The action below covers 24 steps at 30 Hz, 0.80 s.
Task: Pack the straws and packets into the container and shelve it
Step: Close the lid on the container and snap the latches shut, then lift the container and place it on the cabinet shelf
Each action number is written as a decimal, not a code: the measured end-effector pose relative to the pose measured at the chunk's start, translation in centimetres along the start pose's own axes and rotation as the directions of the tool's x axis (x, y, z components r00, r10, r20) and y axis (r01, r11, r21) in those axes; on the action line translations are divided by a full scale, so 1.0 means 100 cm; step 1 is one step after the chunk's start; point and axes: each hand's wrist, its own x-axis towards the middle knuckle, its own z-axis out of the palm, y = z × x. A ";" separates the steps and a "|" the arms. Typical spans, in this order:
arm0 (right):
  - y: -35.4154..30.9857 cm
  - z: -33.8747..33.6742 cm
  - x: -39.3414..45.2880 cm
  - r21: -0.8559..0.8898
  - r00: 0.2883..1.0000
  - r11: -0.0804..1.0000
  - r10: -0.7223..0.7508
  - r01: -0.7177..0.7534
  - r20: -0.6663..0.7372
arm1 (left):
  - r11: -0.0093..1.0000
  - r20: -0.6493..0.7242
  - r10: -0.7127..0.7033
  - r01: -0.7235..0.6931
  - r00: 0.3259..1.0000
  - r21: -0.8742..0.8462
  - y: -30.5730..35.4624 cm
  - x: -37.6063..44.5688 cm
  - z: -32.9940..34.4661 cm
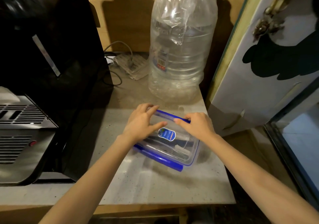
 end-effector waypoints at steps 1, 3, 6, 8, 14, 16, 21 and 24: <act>0.004 -0.001 -0.001 0.005 0.999 0.999 0.045 -0.045 -0.017 | 0.998 -0.017 0.003 -0.004 1.000 -0.057 -0.001 -0.001 -0.001; 0.010 -0.001 -0.005 0.041 0.993 0.993 0.116 -0.114 -0.037 | 0.990 -0.028 -0.003 -0.001 1.000 -0.143 -0.005 -0.005 -0.002; 0.013 0.003 -0.014 0.161 0.975 0.967 0.209 -0.195 -0.074 | 0.955 0.049 -0.051 0.063 0.997 -0.291 -0.013 -0.016 -0.001; 0.013 0.006 -0.018 0.269 0.966 0.939 0.244 -0.214 -0.083 | 0.904 0.115 -0.077 0.118 0.990 -0.412 -0.020 -0.026 0.003; 0.011 0.010 -0.022 0.481 0.965 0.845 0.261 -0.235 0.012 | 0.735 0.322 0.071 0.169 0.944 -0.657 -0.020 -0.050 0.010; 0.007 0.012 -0.023 0.576 0.956 0.774 0.288 -0.264 0.051 | 0.746 0.357 0.118 0.155 0.927 -0.648 -0.021 -0.054 0.015; 0.003 0.010 -0.024 0.614 0.953 0.742 0.297 -0.269 0.058 | 0.808 0.266 0.102 0.076 0.959 -0.585 -0.016 -0.054 0.023; 0.005 0.003 -0.022 0.659 0.940 0.699 0.339 -0.276 0.035 | 0.777 0.219 0.073 0.082 0.973 -0.624 -0.009 -0.046 0.015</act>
